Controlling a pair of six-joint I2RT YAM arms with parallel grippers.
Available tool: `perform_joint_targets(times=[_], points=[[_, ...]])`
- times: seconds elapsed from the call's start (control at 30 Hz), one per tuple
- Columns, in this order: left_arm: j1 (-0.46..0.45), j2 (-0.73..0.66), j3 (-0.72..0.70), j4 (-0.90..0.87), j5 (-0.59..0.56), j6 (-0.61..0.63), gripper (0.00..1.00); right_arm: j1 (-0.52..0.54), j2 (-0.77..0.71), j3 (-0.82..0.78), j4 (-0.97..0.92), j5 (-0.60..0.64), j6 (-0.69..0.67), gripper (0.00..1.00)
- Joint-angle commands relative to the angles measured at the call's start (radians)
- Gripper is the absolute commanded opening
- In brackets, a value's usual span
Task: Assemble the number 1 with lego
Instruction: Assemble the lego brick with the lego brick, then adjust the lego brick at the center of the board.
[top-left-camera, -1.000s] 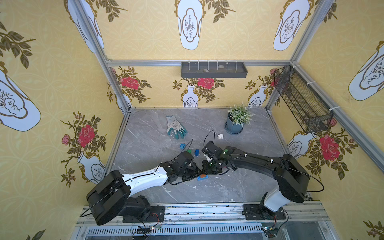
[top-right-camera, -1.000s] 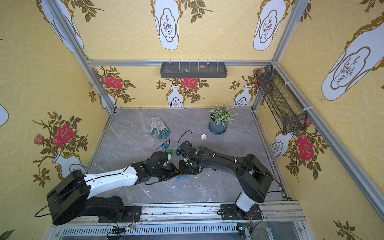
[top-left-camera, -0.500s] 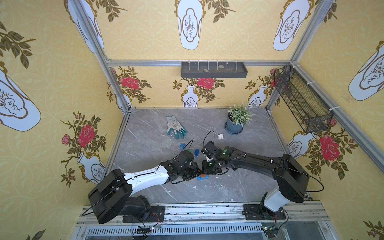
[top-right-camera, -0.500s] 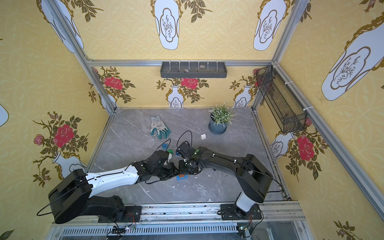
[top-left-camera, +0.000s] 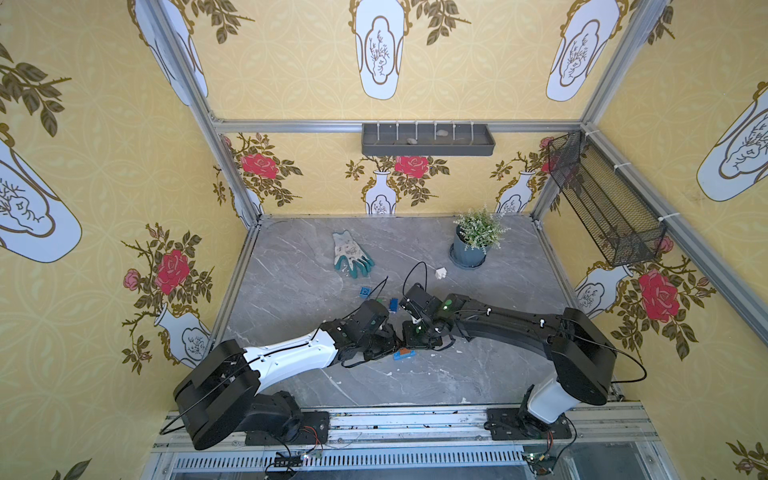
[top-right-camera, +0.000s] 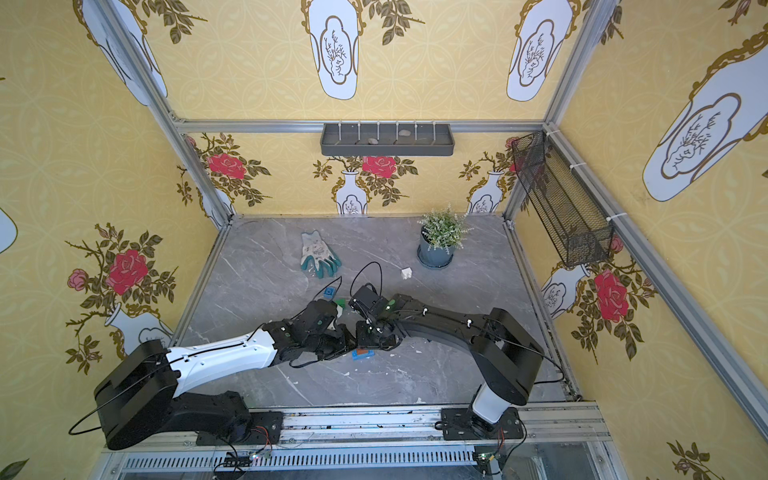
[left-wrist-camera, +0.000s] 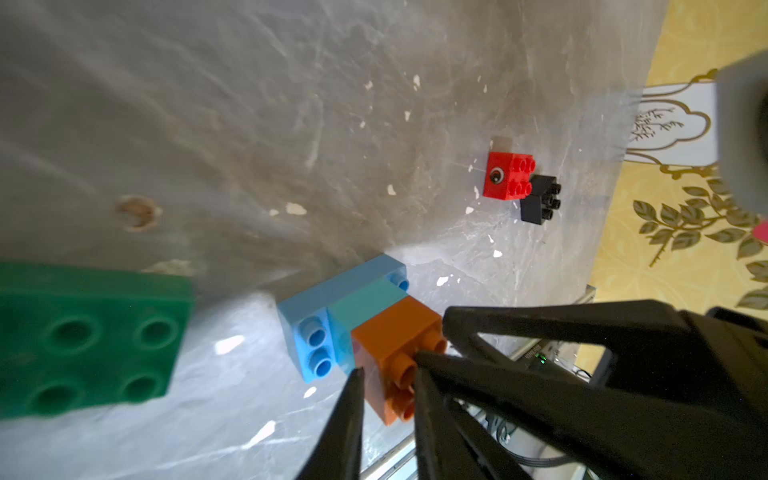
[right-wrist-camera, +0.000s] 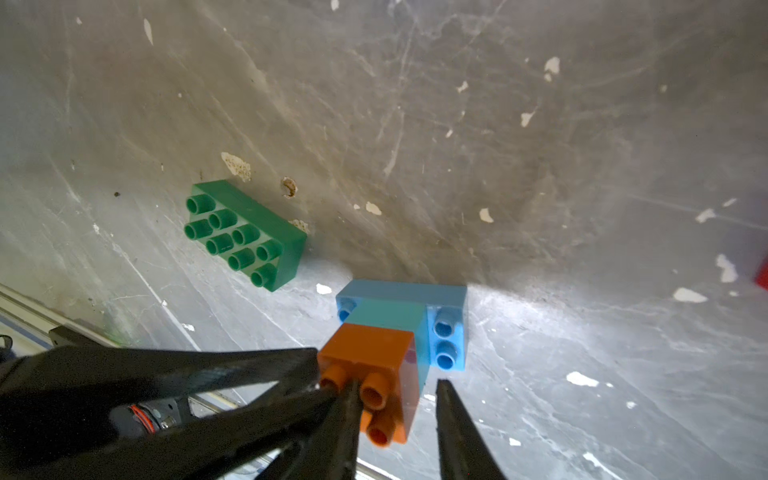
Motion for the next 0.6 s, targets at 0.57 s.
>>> perform_joint_targets(times=[0.57], points=[[0.099,-0.453,0.049,-0.222,-0.463,0.219,0.58,-0.105,-0.317,-0.182,0.24,-0.216,-1.129,0.76]])
